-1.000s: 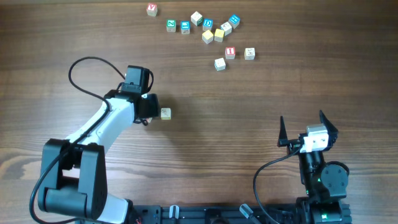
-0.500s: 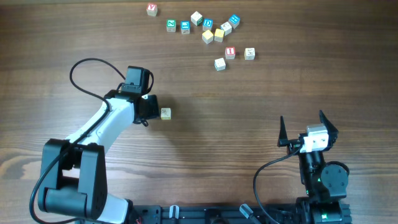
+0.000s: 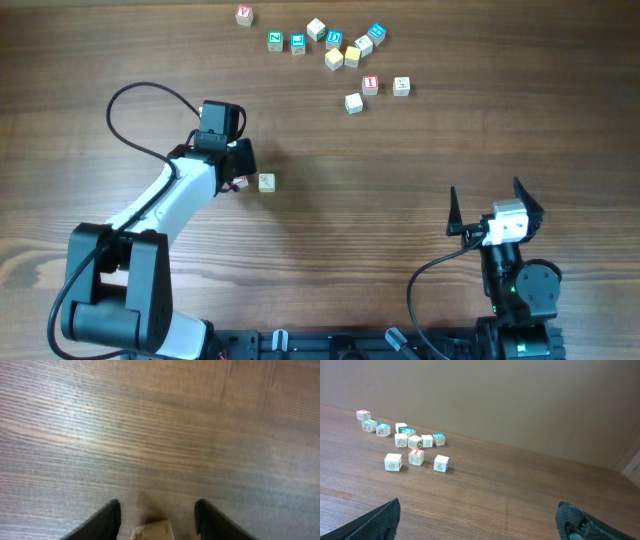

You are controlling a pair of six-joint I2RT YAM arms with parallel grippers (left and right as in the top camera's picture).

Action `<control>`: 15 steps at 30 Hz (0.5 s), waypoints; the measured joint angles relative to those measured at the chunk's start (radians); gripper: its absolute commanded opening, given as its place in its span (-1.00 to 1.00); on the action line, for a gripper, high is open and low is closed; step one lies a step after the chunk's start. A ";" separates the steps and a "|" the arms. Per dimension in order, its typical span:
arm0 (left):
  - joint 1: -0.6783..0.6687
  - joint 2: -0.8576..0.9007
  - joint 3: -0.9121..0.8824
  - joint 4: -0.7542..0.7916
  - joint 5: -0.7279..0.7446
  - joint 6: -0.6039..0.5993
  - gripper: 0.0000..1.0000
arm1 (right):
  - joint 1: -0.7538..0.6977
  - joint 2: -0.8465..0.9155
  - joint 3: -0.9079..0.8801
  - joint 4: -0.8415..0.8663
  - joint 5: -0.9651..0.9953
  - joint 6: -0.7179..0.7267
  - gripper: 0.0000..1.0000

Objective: Form a horizontal line
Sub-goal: 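Carry the red A block beside the white block with left gripper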

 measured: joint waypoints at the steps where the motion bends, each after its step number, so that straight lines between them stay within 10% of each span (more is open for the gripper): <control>1: 0.000 0.000 0.000 0.010 -0.007 -0.010 -0.92 | 0.000 0.000 0.000 0.000 0.000 0.000 0.99; 15: 0.000 0.000 0.000 -0.050 0.082 -0.043 -0.92 | 0.000 0.000 0.000 0.000 0.000 0.000 0.99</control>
